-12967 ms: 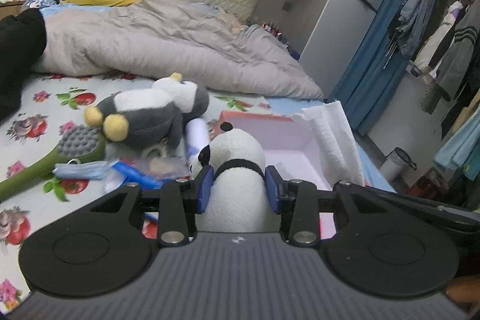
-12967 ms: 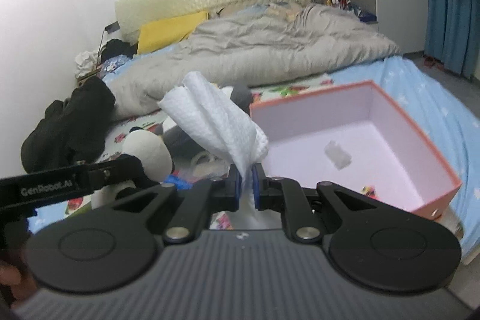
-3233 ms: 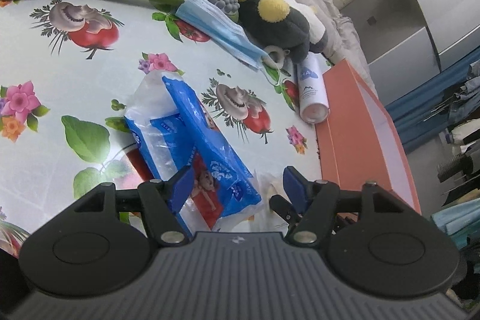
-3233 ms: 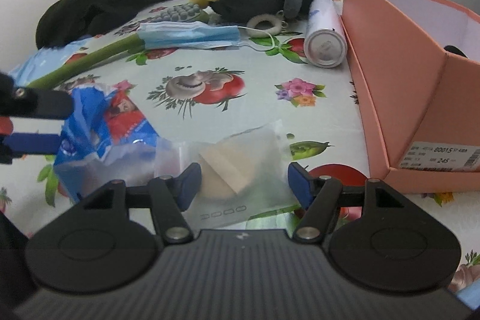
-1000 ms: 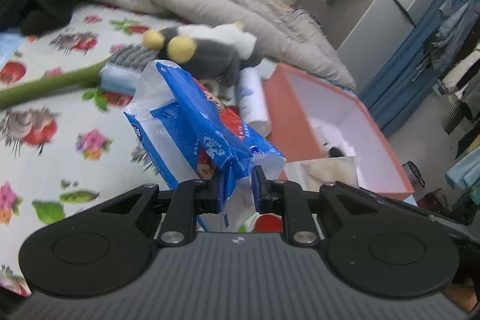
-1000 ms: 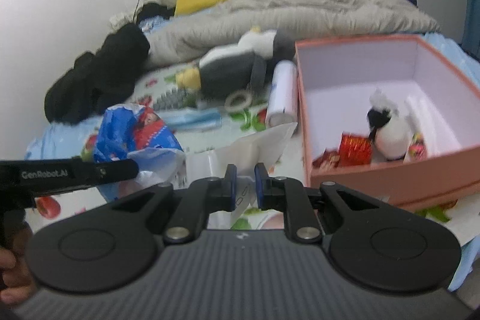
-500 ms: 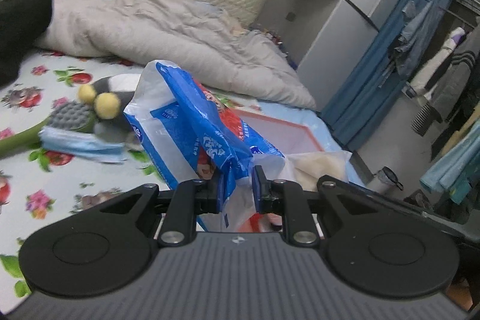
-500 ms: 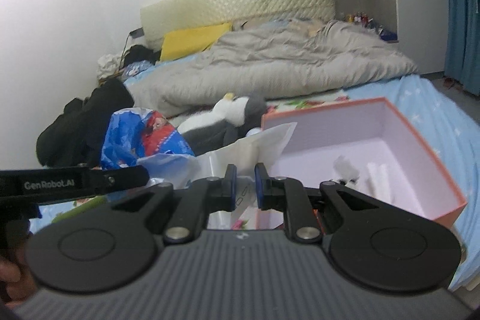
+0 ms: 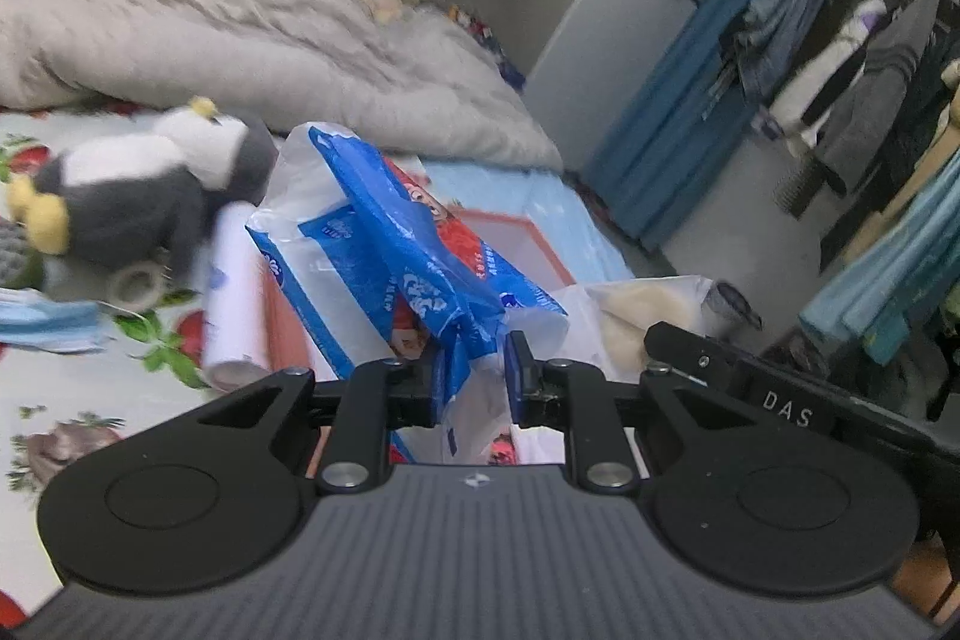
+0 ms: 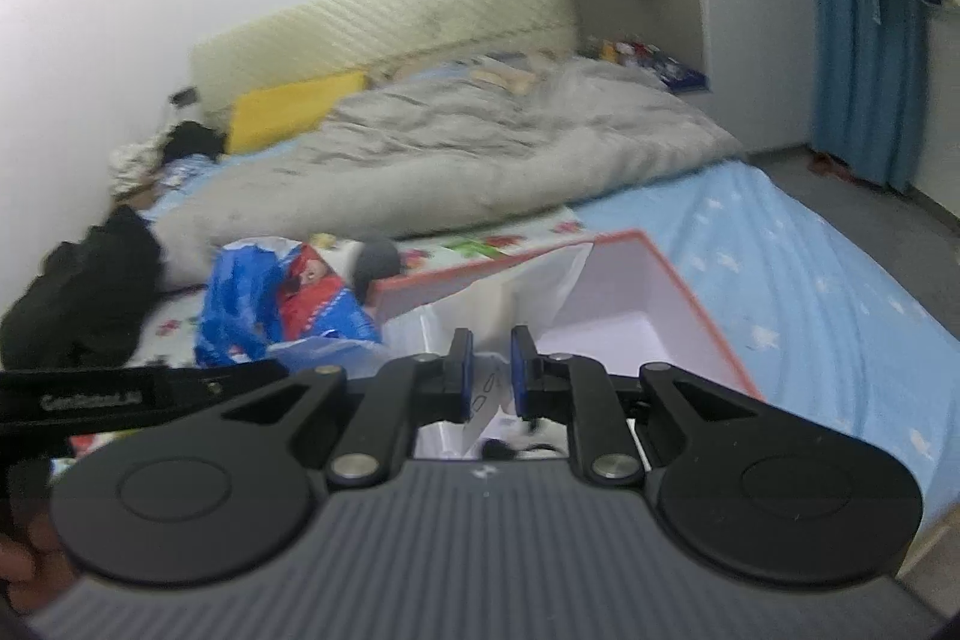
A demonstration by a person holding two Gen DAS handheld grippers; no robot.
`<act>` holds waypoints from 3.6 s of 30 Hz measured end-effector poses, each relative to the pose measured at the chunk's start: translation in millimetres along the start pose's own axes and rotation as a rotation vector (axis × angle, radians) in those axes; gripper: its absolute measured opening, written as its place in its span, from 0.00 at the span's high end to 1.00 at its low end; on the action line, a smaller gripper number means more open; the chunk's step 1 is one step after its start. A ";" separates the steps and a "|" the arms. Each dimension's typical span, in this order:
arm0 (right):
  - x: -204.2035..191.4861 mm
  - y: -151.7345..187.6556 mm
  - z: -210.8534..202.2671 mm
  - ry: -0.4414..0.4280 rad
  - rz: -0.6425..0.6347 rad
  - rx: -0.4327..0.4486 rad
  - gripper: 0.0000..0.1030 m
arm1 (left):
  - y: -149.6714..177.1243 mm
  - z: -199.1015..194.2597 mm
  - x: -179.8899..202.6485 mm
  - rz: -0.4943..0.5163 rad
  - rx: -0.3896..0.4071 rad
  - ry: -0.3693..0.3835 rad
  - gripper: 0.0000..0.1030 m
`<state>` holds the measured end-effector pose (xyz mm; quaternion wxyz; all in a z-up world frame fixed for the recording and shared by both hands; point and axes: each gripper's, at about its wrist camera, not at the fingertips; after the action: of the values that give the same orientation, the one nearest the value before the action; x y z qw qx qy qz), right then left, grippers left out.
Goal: Organize soft objects
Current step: 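Carry the blue packet with the left tool while the right tool carries the clear bag over the box, then open both tools inside the pink box, dropping blue packet and clear bag, then withdraw both tools from the box toward the penguin plush and mask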
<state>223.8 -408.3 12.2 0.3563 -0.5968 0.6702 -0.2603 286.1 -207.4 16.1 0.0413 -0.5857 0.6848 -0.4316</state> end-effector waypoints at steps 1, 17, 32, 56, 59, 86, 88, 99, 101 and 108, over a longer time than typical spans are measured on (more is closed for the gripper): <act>7.3 0.1 5.5 0.016 0.011 -0.013 0.84 | -2.0 11.5 0.2 0.001 -0.019 0.002 0.79; 78.7 32.3 117.5 0.119 0.120 -0.315 0.73 | 5.9 164.4 -19.9 -0.014 -0.321 -0.034 0.58; 98.8 38.0 139.1 0.083 0.186 -0.348 0.57 | 4.2 172.0 -22.3 0.006 -0.305 -0.080 0.40; 22.3 14.8 1.7 -0.011 0.122 -0.127 0.57 | 15.5 -13.2 14.8 0.094 -0.024 -0.078 0.35; 6.5 18.0 -13.5 -0.036 0.097 -0.109 0.57 | 22.9 -41.2 12.3 0.093 0.021 -0.092 0.35; -116.5 97.6 -74.8 -0.233 -0.035 -0.098 0.57 | 132.0 -197.3 -67.3 -0.002 0.124 -0.224 0.32; -122.6 104.2 -73.9 -0.242 -0.040 -0.102 0.57 | 138.2 -199.1 -75.1 -0.014 0.120 -0.225 0.32; -148.7 145.7 -65.6 -0.290 -0.066 -0.134 0.57 | 176.5 -209.1 -105.5 -0.038 0.121 -0.294 0.32; -152.2 152.7 -66.0 -0.301 -0.069 -0.147 0.57 | 183.2 -212.6 -109.8 -0.057 0.118 -0.298 0.32; -159.6 162.0 -63.8 -0.312 -0.080 -0.165 0.57 | 194.0 -217.2 -120.7 -0.072 0.117 -0.323 0.32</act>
<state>79.4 -231.3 -47.6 0.3950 -0.6834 0.6016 -0.1226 52.8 0.3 -26.6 0.1693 -0.6682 0.6217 -0.3721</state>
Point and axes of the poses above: each gripper's, at about its wrist camera, not at the fingertips, and z roughly the way its jaws point, x to its right, y to its underside, and after that the axes turned 6 degrees about -x, right-handed
